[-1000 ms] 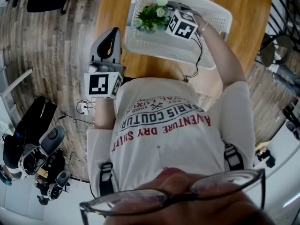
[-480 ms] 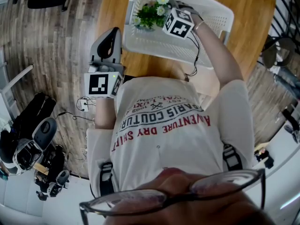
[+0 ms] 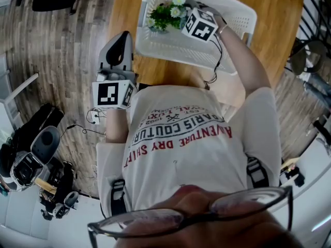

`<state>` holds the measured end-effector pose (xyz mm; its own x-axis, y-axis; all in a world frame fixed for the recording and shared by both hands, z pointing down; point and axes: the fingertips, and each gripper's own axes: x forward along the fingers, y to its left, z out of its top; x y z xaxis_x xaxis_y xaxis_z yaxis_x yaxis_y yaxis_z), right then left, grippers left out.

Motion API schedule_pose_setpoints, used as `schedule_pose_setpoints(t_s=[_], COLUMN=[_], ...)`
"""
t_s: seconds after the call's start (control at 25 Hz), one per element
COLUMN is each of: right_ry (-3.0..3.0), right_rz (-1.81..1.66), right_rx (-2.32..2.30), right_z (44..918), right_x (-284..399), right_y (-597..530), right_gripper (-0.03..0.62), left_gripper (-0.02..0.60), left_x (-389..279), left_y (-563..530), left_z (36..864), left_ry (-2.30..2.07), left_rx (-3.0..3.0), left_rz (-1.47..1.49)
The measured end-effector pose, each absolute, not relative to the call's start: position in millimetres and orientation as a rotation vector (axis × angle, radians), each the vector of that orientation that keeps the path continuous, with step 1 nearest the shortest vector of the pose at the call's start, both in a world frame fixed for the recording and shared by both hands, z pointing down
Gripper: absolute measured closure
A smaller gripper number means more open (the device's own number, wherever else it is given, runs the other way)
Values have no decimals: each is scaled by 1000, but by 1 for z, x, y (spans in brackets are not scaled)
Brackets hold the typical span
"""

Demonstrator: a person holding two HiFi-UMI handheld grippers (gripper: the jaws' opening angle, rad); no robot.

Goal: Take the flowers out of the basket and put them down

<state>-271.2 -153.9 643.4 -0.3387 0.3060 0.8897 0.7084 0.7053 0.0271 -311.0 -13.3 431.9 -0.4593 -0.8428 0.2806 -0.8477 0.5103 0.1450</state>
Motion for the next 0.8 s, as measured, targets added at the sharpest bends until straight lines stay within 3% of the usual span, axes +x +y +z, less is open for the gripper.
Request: schedule_pose_setpoints(t_s=[0.8], right_ry=[-2086], right_rz=[-502], right_rx=[-622], right_z=[578], right_x=[-262], right_y=[-178], right_gripper=[227], left_gripper=[569], left_x=[-305], left_y=[-20], left_z=[415], left_ry=[-2426], left_rx=[1509], left_rz=[30])
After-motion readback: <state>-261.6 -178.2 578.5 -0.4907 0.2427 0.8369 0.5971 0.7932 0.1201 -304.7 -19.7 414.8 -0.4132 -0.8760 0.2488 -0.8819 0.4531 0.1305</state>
